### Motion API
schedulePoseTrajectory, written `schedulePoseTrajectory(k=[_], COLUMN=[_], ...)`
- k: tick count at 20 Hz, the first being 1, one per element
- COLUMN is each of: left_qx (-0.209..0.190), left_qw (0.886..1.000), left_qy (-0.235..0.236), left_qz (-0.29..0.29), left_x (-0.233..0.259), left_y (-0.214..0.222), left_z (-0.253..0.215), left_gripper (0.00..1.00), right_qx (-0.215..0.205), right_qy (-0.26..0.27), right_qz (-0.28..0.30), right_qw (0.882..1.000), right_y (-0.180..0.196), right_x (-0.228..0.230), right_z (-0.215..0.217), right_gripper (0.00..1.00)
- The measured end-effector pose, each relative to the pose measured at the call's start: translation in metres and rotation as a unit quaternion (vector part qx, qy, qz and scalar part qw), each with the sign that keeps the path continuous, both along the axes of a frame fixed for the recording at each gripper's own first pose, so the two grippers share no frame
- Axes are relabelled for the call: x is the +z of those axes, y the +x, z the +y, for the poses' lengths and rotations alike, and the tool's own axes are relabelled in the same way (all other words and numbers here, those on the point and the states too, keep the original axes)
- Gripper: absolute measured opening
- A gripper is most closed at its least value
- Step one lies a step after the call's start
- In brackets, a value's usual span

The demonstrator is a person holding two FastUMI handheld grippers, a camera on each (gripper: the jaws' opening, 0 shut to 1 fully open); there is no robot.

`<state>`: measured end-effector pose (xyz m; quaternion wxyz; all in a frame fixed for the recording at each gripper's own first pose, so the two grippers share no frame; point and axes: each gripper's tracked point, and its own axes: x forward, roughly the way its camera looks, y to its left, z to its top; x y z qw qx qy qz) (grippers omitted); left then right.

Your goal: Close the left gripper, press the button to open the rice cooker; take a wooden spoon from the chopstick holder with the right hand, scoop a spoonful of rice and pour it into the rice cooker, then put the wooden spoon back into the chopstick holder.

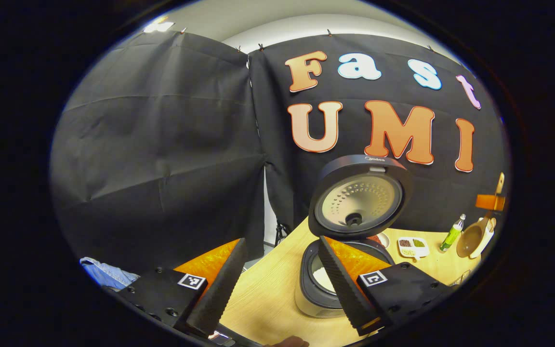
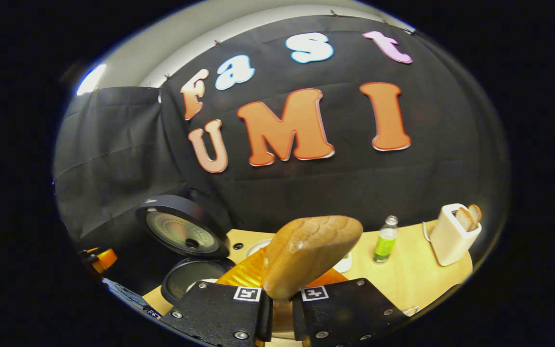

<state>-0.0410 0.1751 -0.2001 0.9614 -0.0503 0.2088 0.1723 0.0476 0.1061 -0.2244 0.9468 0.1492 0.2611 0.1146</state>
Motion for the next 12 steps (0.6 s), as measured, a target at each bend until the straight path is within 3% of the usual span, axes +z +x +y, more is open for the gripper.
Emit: schedulePoseTrajectory(k=[4, 5, 6, 7, 8, 10, 12], left_qx=[-0.02, -0.031, -0.042, -0.053, -0.062, -0.08, -0.094], left_qw=[1.0, 0.999, 0.999, 0.999, 0.998, 0.997, 0.996], left_qy=[0.017, 0.013, 0.012, 0.013, 0.013, 0.009, 0.01], left_qz=[-0.001, 0.001, 0.001, -0.002, -0.004, -0.006, -0.006], left_x=[0.012, 0.012, 0.015, 0.018, 0.021, 0.025, 0.027], left_y=[0.006, 0.008, 0.008, 0.009, 0.012, 0.015, 0.016], left_z=[-0.03, -0.044, -0.058, -0.07, -0.082, -0.104, -0.122], left_gripper=[0.99, 0.99, 1.0, 1.0, 0.99, 1.0, 0.96], right_qx=[-0.068, -0.084, -0.097, -0.108, -0.118, -0.132, -0.144], right_qy=[-0.005, -0.007, -0.008, -0.009, -0.011, -0.018, -0.023], right_qz=[0.03, 0.035, 0.04, 0.044, 0.048, 0.058, 0.068], right_qw=[0.997, 0.996, 0.994, 0.993, 0.992, 0.989, 0.987], right_y=[-0.018, -0.021, -0.025, -0.032, -0.037, -0.048, -0.058], right_x=[-0.028, -0.031, -0.037, -0.042, -0.046, -0.058, -0.07], right_z=[-0.077, -0.095, -0.109, -0.123, -0.136, -0.159, -0.178], right_gripper=[0.16, 0.11, 0.16, 0.11, 0.16, 0.11, 0.16])
